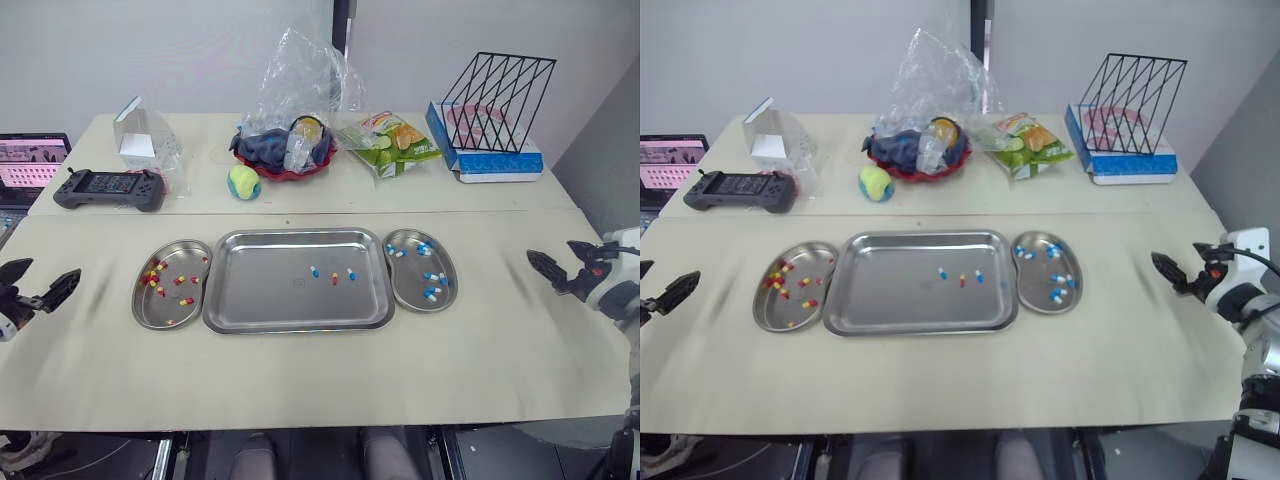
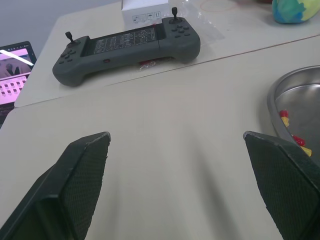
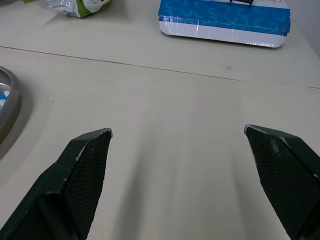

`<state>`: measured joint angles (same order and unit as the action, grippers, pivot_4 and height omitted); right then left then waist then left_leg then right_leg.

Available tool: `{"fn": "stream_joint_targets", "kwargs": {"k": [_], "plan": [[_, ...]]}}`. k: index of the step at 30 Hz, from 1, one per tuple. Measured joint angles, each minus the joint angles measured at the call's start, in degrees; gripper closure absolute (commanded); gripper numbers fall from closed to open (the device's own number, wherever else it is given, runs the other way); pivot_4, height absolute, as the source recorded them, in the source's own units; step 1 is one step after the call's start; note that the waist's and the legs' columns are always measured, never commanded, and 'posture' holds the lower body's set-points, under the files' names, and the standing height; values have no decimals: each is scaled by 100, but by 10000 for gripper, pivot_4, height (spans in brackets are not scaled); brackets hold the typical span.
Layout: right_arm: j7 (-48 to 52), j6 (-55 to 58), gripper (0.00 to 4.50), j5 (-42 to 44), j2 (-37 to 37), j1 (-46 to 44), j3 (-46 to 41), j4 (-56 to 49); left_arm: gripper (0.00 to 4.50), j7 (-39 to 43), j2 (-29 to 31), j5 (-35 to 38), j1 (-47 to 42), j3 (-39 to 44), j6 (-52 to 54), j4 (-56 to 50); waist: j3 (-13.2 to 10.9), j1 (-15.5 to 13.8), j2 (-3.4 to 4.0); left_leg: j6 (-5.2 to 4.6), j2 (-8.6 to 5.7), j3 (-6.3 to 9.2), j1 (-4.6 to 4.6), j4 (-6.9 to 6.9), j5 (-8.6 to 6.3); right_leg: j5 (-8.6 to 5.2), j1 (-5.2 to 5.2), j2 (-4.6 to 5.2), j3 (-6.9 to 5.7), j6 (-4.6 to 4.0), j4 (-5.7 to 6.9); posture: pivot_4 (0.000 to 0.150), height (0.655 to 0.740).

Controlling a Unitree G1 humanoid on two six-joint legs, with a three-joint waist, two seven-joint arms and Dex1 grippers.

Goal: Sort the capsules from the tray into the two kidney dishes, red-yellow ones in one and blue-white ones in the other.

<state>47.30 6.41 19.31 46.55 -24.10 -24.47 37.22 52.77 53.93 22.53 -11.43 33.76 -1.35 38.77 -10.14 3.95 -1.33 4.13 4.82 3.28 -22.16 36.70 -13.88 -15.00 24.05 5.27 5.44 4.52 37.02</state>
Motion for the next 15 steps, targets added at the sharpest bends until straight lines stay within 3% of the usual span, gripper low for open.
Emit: {"fn": "stream_joint_targets", "kwargs": {"k": [11,15], "plan": [[161,176,239,2,2,-110,177,-130,0,698,88,207,-130,-18,307,10,1,11,2,1,0,0,1,0,0,0,0,0,0,0,4,1500,7380],[569,658,239,74,3,-312,584,-877,0,1279,87,476,80,-27,606,-533,1,26,3,4,1,2,3,0,3,0,3,-2,1,0,11,1500,7380]]}}
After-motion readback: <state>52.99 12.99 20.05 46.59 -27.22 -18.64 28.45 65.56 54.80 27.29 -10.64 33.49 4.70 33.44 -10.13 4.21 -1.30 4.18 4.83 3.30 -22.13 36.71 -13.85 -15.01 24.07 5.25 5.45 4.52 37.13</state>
